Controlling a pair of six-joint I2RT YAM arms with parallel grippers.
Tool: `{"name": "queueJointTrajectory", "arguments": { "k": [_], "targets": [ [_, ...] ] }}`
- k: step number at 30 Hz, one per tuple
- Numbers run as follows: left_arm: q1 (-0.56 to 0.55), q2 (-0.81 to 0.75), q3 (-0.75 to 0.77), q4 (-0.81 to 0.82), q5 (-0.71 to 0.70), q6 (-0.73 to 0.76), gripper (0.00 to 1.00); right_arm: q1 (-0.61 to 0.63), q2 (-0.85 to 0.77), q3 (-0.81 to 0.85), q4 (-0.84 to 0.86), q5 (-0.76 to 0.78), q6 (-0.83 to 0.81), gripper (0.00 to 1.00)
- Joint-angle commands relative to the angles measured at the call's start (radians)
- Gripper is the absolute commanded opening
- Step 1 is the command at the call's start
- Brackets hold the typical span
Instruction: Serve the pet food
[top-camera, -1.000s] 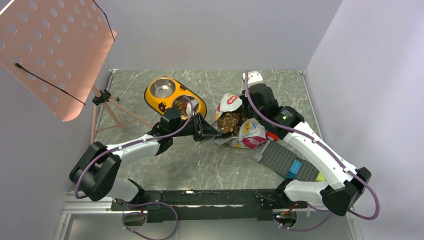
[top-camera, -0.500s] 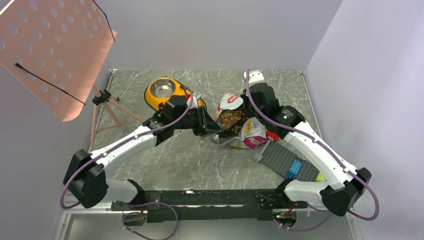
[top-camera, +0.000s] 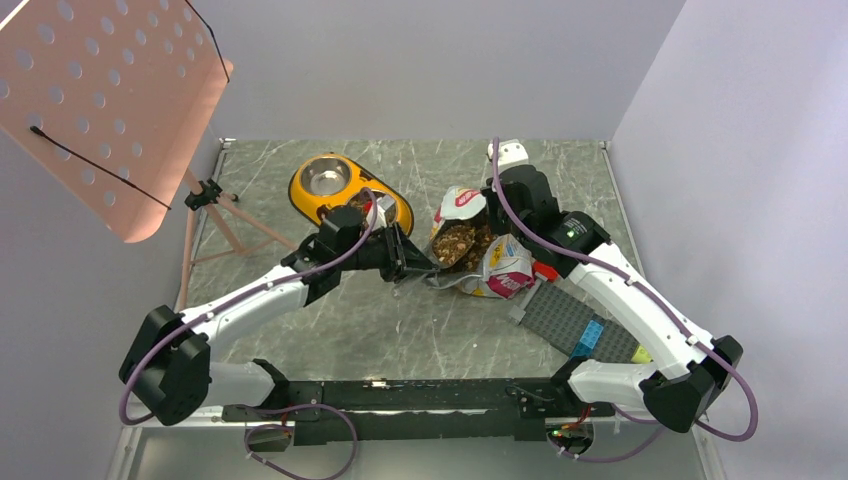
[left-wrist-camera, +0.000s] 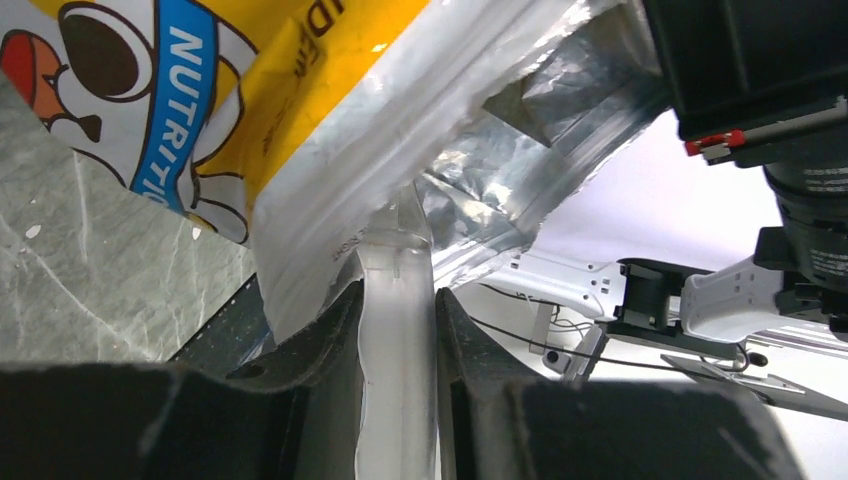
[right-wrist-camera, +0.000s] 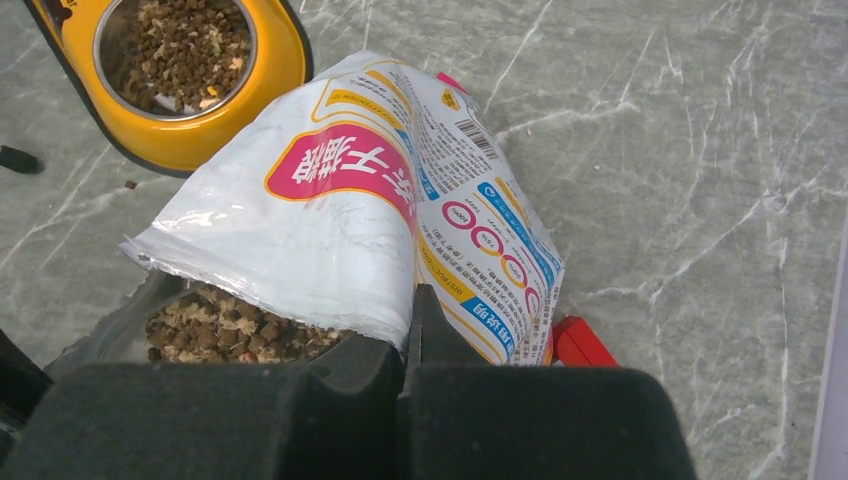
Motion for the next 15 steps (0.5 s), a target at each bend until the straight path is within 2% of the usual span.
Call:
{"name": "queueJointTrajectory", "arguments": {
  "k": [1, 2, 5, 7, 9, 12, 15],
  "targets": [
    [-0.015, -0.006, -0.050, 0.171, 0.001, -0.066, 0.00, -0.006, -0.067, 0.080, 0.082, 0.052, 0.006, 0.00],
    [-0.019, -0.020, -0.039, 0.171, -0.006, -0.049, 0.00, -0.006, -0.068, 0.081, 0.082, 0.054, 0.006, 0.00],
    [-0.018, -0.038, 0.046, 0.006, -0.033, 0.041, 0.00, -0.006, -0.073, 0.079, 0.081, 0.059, 0.002, 0.00],
    [-0.018, -0.015, 0.055, -0.042, -0.034, 0.055, 0.00, -0.006, -0.075, 0.074, 0.081, 0.058, 0.002, 0.00],
    [-0.020, 0.028, 0.000, -0.034, -0.006, 0.002, 0.00, -0.006, -0.076, 0.070, 0.081, 0.054, 0.004, 0.00],
    [-0.020, 0.038, -0.078, 0.121, 0.021, -0.091, 0.00, -0.006, -0.073, 0.080, 0.078, 0.055, 0.004, 0.00],
    [-0.019, -0.005, 0.072, -0.040, -0.006, 0.034, 0.00, -0.006, -0.080, 0.084, 0.073, 0.063, 0.001, 0.00]
  ]
}}
